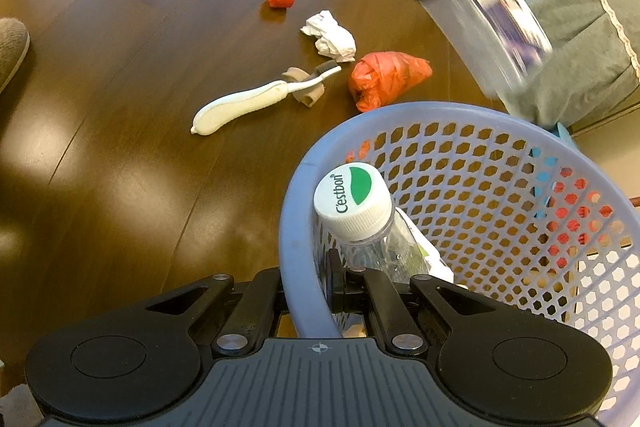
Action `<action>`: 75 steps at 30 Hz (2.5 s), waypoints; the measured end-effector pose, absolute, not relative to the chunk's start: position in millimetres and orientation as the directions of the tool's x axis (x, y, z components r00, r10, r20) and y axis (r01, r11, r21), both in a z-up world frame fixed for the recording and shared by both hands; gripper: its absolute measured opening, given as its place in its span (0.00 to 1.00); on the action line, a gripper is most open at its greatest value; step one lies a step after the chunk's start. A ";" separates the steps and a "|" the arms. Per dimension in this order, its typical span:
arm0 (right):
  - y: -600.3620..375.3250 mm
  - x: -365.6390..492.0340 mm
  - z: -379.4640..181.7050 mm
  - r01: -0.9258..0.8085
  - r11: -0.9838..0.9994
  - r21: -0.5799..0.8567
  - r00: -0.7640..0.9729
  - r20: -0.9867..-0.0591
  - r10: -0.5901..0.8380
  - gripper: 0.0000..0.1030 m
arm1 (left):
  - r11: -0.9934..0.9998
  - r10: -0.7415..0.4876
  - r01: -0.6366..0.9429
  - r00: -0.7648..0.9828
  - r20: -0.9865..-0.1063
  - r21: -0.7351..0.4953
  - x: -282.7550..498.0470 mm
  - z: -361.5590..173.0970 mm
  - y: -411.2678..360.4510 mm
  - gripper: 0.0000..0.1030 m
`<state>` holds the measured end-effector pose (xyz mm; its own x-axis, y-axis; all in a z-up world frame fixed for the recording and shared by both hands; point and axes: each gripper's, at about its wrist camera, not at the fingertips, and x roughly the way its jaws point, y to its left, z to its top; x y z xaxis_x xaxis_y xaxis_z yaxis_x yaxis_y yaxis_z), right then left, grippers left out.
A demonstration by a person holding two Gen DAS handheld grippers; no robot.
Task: Collect trash
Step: 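Carry the toothpick box to the basket and release it with the left tool, then grasp the red cap with the left tool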
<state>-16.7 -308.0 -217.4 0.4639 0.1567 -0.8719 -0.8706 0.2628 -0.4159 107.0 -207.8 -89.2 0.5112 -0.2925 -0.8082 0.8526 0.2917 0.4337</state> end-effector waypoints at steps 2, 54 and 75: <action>-308.5 -17.1 -217.7 -0.871 0.263 -0.416 0.464 -0.872 0.158 0.00 | 0.278 -0.321 0.857 0.510 -0.798 0.435 110.4 -91.3 -222.8 0.49; -319.0 -2.7 -238.1 -0.847 0.275 -0.456 0.487 -0.872 0.054 0.02 | 0.729 0.074 0.599 0.414 -0.907 0.333 179.4 -260.8 -32.4 0.44; -336.5 11.8 -251.6 -0.816 0.298 -0.495 0.516 -0.857 -0.012 0.03 | 0.739 0.092 0.577 0.425 -0.900 0.348 174.9 -275.0 -41.3 0.33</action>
<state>11.8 -336.5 -251.6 0.5157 -0.0116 -0.8567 -0.8160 0.2981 -0.4952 174.9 -41.3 -275.0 0.4250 0.0922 -0.9005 0.5772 0.7387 0.3481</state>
